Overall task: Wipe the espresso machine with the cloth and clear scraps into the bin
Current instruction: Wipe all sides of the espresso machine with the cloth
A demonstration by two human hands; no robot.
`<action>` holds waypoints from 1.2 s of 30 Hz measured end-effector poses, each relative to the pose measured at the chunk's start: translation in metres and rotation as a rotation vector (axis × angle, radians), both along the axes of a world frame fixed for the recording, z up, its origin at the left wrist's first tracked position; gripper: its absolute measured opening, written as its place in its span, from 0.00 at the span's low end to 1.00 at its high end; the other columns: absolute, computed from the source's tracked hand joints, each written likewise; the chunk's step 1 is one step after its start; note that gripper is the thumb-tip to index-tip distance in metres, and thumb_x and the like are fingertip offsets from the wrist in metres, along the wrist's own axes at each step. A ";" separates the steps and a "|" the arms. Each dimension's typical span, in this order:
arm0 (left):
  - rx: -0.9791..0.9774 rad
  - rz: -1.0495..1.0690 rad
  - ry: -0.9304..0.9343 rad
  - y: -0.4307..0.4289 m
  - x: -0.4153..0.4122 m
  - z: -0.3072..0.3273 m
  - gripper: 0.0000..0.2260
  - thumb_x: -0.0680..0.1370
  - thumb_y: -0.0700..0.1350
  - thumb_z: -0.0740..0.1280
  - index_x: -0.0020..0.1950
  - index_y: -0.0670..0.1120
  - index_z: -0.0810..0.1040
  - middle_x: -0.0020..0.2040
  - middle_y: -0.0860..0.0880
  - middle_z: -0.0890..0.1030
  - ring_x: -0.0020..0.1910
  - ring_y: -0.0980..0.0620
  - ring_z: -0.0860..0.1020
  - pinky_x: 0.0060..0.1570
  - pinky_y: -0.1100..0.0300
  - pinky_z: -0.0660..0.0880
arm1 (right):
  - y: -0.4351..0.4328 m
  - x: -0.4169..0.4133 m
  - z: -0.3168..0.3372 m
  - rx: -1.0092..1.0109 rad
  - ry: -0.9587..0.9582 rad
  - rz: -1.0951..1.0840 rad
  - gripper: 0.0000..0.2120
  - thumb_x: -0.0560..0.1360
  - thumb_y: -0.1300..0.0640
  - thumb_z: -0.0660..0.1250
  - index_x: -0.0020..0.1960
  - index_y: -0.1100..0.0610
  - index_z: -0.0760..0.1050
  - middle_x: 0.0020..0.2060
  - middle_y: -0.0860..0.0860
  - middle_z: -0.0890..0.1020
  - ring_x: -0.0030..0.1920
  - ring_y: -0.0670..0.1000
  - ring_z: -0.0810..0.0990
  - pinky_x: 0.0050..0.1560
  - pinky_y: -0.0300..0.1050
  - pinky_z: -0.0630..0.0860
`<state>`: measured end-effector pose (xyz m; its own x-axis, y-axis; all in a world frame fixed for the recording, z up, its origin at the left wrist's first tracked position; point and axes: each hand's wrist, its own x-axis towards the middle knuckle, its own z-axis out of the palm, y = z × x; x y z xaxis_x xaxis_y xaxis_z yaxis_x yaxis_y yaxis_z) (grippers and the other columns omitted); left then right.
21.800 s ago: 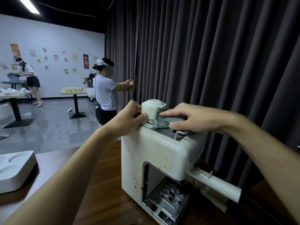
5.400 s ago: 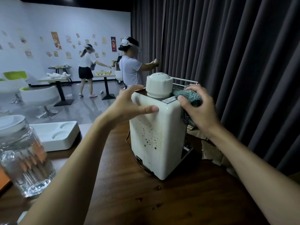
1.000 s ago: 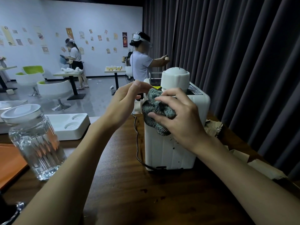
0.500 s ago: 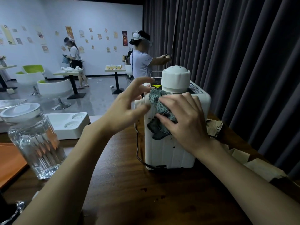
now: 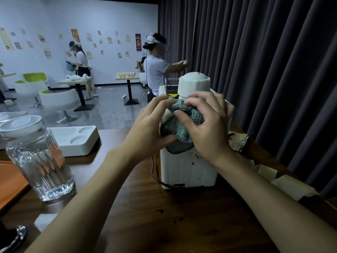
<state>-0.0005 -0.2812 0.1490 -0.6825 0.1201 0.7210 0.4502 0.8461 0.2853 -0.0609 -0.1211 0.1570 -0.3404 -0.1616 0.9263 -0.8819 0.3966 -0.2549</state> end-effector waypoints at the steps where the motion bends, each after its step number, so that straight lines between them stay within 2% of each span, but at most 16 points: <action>1: -0.008 -0.008 -0.003 0.001 0.000 -0.001 0.33 0.70 0.50 0.73 0.72 0.44 0.67 0.74 0.48 0.65 0.73 0.48 0.67 0.67 0.41 0.69 | 0.003 -0.002 -0.002 0.016 -0.002 -0.017 0.15 0.73 0.42 0.69 0.50 0.52 0.82 0.52 0.48 0.79 0.56 0.52 0.74 0.56 0.52 0.64; 4: -0.059 -0.044 -0.024 0.006 0.010 0.003 0.38 0.70 0.56 0.73 0.74 0.44 0.63 0.79 0.51 0.57 0.78 0.53 0.58 0.73 0.44 0.62 | 0.013 -0.007 -0.005 0.045 0.007 -0.023 0.17 0.73 0.40 0.69 0.51 0.53 0.83 0.53 0.50 0.78 0.57 0.53 0.74 0.56 0.55 0.66; 6: -0.111 -0.032 -0.003 0.013 0.016 0.005 0.39 0.71 0.60 0.72 0.75 0.44 0.63 0.79 0.51 0.58 0.79 0.54 0.55 0.75 0.44 0.59 | 0.018 -0.010 -0.006 0.057 0.012 -0.009 0.16 0.72 0.41 0.71 0.48 0.54 0.83 0.50 0.50 0.78 0.54 0.54 0.75 0.54 0.54 0.65; 8: -0.153 -0.017 0.073 0.018 0.014 0.003 0.36 0.71 0.61 0.73 0.73 0.46 0.66 0.76 0.50 0.66 0.79 0.50 0.57 0.73 0.42 0.60 | 0.021 -0.012 -0.008 0.070 0.009 0.014 0.16 0.70 0.41 0.71 0.44 0.54 0.83 0.46 0.49 0.79 0.52 0.53 0.75 0.52 0.54 0.64; 10: -0.203 0.011 0.184 0.021 0.007 -0.004 0.29 0.72 0.59 0.73 0.68 0.46 0.73 0.71 0.48 0.73 0.78 0.44 0.60 0.70 0.36 0.61 | 0.024 -0.013 -0.010 0.079 -0.016 0.034 0.15 0.70 0.40 0.71 0.42 0.52 0.83 0.45 0.47 0.78 0.54 0.52 0.73 0.52 0.55 0.64; 13: -0.279 0.143 0.349 0.025 -0.004 -0.019 0.20 0.73 0.55 0.74 0.59 0.44 0.81 0.69 0.44 0.75 0.76 0.41 0.64 0.68 0.30 0.59 | 0.034 -0.016 -0.010 0.161 -0.015 0.033 0.13 0.69 0.39 0.71 0.43 0.48 0.84 0.49 0.46 0.76 0.58 0.52 0.69 0.55 0.56 0.64; 15: -0.310 0.256 0.417 0.030 -0.008 -0.032 0.17 0.73 0.54 0.76 0.55 0.43 0.84 0.68 0.41 0.75 0.74 0.40 0.67 0.68 0.31 0.60 | 0.044 -0.021 -0.010 0.273 0.027 0.020 0.14 0.68 0.38 0.71 0.45 0.47 0.83 0.54 0.47 0.75 0.62 0.54 0.68 0.58 0.55 0.62; 17: -0.304 0.368 0.469 0.037 -0.011 -0.046 0.15 0.73 0.53 0.76 0.53 0.45 0.84 0.66 0.40 0.75 0.71 0.40 0.70 0.68 0.35 0.63 | 0.055 -0.031 -0.008 0.359 0.079 -0.004 0.19 0.69 0.38 0.70 0.55 0.47 0.81 0.59 0.49 0.75 0.65 0.55 0.67 0.61 0.54 0.58; 19: -0.244 0.478 0.519 0.047 -0.013 -0.057 0.14 0.73 0.52 0.75 0.56 0.49 0.81 0.63 0.42 0.73 0.65 0.42 0.72 0.64 0.43 0.67 | 0.068 -0.044 -0.006 0.384 0.084 -0.011 0.26 0.69 0.38 0.69 0.63 0.48 0.76 0.64 0.49 0.73 0.69 0.54 0.66 0.62 0.53 0.57; 21: -0.139 0.539 0.529 0.059 -0.012 -0.064 0.17 0.73 0.50 0.75 0.59 0.51 0.77 0.59 0.44 0.70 0.57 0.44 0.72 0.55 0.48 0.69 | 0.079 -0.057 -0.006 0.391 0.022 0.084 0.29 0.71 0.39 0.67 0.68 0.50 0.72 0.67 0.48 0.71 0.71 0.52 0.65 0.65 0.52 0.57; 24: 0.045 0.482 0.508 0.079 -0.010 -0.066 0.22 0.71 0.37 0.73 0.64 0.45 0.73 0.55 0.42 0.73 0.52 0.44 0.74 0.50 0.49 0.75 | 0.087 -0.069 -0.010 0.415 -0.041 0.260 0.29 0.74 0.44 0.66 0.72 0.52 0.68 0.69 0.49 0.69 0.71 0.51 0.65 0.67 0.54 0.62; 26: 0.173 0.514 0.495 0.095 -0.010 -0.065 0.23 0.69 0.31 0.71 0.60 0.45 0.71 0.54 0.41 0.75 0.50 0.45 0.75 0.46 0.54 0.75 | 0.089 -0.074 -0.011 0.410 -0.040 0.322 0.29 0.74 0.47 0.66 0.73 0.54 0.67 0.69 0.50 0.69 0.71 0.52 0.65 0.68 0.55 0.65; 28: 0.245 0.592 0.497 0.109 -0.012 -0.063 0.19 0.69 0.31 0.67 0.56 0.46 0.72 0.54 0.39 0.75 0.50 0.48 0.75 0.44 0.56 0.74 | 0.089 -0.077 -0.012 0.401 -0.052 0.377 0.29 0.74 0.46 0.65 0.73 0.54 0.67 0.69 0.51 0.68 0.71 0.53 0.65 0.68 0.58 0.66; 32: 0.374 0.640 0.450 0.125 -0.015 -0.065 0.15 0.75 0.37 0.67 0.61 0.41 0.79 0.58 0.39 0.74 0.53 0.45 0.77 0.50 0.52 0.77 | 0.088 -0.083 -0.015 0.387 -0.066 0.443 0.30 0.74 0.44 0.63 0.73 0.54 0.67 0.70 0.52 0.68 0.72 0.53 0.63 0.67 0.61 0.66; 34: 0.389 0.649 0.398 0.134 -0.014 -0.065 0.19 0.77 0.45 0.67 0.66 0.38 0.77 0.60 0.39 0.71 0.57 0.44 0.75 0.58 0.56 0.75 | 0.087 -0.082 -0.015 0.374 -0.071 0.465 0.30 0.73 0.44 0.63 0.73 0.54 0.67 0.70 0.52 0.68 0.72 0.53 0.63 0.67 0.61 0.66; 36: 0.360 0.671 0.360 0.141 -0.015 -0.066 0.25 0.76 0.49 0.70 0.69 0.36 0.73 0.62 0.38 0.69 0.60 0.45 0.72 0.62 0.60 0.72 | 0.086 -0.082 -0.015 0.368 -0.072 0.470 0.30 0.73 0.44 0.62 0.73 0.54 0.67 0.70 0.51 0.67 0.73 0.53 0.62 0.67 0.61 0.66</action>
<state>-0.0151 -0.1398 0.0833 -0.2480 -0.5075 0.8252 -0.0005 0.8519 0.5237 -0.1430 -0.0347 0.1417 -0.2147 -0.6160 0.7579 -0.9698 0.0422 -0.2403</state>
